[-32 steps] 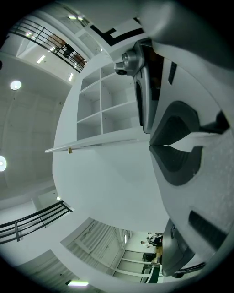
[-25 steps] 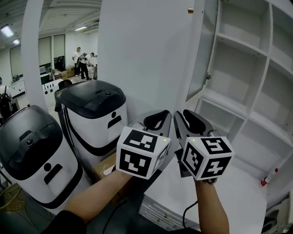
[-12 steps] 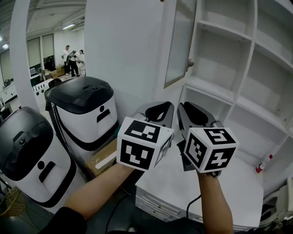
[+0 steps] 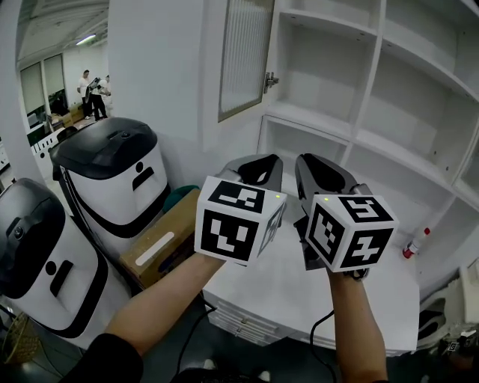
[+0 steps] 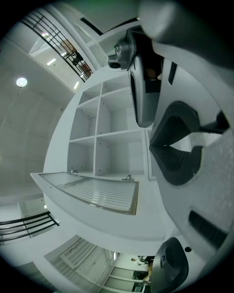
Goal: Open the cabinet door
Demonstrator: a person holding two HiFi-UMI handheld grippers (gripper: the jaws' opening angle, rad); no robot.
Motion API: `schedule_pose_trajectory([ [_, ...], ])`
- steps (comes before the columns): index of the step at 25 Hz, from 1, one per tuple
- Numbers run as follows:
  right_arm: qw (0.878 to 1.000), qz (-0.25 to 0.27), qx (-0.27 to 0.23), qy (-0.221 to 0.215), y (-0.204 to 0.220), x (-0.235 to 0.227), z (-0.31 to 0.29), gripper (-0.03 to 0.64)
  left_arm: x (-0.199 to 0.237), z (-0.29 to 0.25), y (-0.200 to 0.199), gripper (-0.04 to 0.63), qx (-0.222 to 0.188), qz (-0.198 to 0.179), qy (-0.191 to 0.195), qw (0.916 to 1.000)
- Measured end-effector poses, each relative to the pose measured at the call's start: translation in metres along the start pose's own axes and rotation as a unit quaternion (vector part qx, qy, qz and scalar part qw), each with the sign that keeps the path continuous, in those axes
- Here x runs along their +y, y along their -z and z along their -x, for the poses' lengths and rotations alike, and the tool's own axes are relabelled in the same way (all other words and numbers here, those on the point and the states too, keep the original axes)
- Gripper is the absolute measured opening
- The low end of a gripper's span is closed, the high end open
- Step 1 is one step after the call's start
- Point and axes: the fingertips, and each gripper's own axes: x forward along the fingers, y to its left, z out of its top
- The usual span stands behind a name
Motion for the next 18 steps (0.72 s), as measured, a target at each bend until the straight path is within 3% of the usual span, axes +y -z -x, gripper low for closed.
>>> schedule_pose_trajectory([
  [18, 0.999, -0.011, 0.017, 0.045, 0.018, -0.086, 0.056, 0.018, -0.085, -0.053, 0.008, 0.012, 0.024, 0.005, 0.037, 0.999],
])
